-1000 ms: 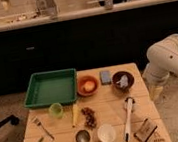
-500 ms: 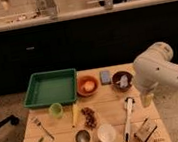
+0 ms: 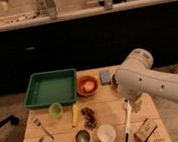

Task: Place fork in tray

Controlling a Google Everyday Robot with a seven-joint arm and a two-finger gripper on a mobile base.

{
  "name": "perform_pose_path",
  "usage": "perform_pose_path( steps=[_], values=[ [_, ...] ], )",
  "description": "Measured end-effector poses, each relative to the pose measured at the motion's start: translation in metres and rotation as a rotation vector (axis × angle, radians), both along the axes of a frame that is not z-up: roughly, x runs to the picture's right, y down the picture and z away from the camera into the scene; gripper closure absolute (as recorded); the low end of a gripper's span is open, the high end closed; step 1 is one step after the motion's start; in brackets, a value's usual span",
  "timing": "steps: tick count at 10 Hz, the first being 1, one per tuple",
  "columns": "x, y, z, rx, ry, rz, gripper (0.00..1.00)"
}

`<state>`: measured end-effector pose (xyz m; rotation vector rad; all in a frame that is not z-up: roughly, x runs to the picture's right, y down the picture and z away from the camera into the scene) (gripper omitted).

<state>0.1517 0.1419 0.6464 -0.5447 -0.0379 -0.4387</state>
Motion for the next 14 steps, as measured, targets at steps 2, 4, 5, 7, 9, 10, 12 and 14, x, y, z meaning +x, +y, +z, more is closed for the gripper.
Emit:
perform_pose_path(
  steps=[2,4,5,7,9,10,12,14],
  values=[
    [-0.033,0.005,-0.004,-0.005,-0.026,-0.074,0.20],
    [-0.062,0.010,-0.007,-0.013,-0.047,-0.147,0.20],
    [-0.072,0.012,-0.008,-0.016,-0.052,-0.172,0.20],
    [-0.098,0.017,-0.009,-0.026,-0.074,-0.234,0.20],
    [-0.117,0.024,-0.012,-0.035,-0.097,-0.282,0.20],
    [-0.130,0.030,-0.015,-0.039,-0.116,-0.319,0.20],
    [-0.134,0.032,-0.017,-0.039,-0.120,-0.335,0.20],
    [-0.134,0.032,-0.017,-0.039,-0.120,-0.334,0.20]
  ],
)
